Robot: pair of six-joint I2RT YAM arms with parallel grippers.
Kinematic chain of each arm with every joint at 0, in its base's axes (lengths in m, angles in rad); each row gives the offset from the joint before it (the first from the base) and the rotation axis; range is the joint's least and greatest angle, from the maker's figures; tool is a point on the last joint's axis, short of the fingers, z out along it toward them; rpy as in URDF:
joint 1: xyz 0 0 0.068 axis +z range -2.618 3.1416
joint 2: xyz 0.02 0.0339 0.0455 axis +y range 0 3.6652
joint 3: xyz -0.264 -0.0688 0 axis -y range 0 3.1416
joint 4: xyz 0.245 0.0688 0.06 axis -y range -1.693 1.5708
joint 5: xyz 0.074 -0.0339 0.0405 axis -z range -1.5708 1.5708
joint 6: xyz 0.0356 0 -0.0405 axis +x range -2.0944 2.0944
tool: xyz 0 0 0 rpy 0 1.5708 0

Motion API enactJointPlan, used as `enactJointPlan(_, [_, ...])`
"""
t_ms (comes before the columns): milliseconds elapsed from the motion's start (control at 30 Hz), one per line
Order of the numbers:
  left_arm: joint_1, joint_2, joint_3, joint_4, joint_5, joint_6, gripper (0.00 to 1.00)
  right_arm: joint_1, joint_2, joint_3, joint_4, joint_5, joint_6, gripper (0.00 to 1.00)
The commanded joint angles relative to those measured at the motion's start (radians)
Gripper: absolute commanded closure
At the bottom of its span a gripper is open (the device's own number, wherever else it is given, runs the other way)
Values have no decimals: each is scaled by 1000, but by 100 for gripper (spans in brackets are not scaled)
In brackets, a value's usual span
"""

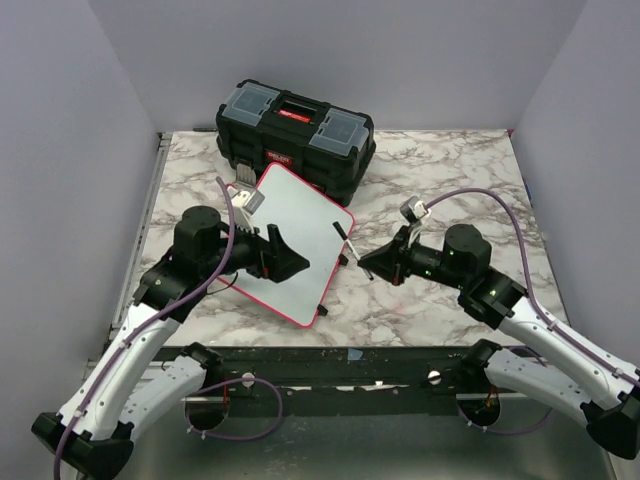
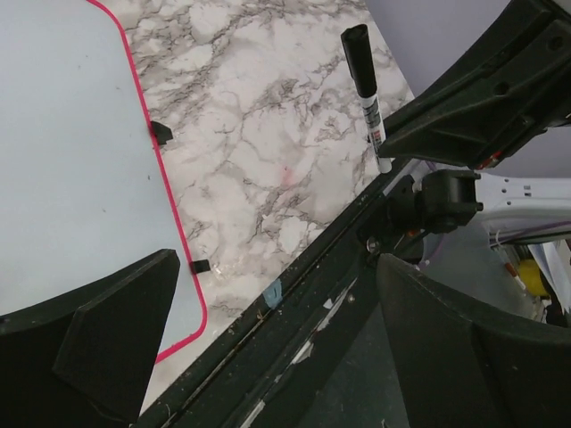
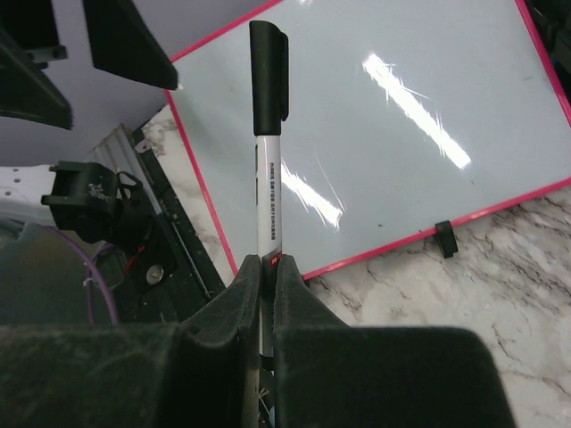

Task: Write a sentence on the whiteboard
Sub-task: Pass from the right arm to the left

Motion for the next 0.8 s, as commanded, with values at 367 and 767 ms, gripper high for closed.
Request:
enactJointPlan(367, [-67,254,303,-131,111,74,11,209,10,38,-4,68,-101,99])
enactJointPlan(767, [-67,327,371,-200,110,73,25,267,44,71,-23,174,-151,99])
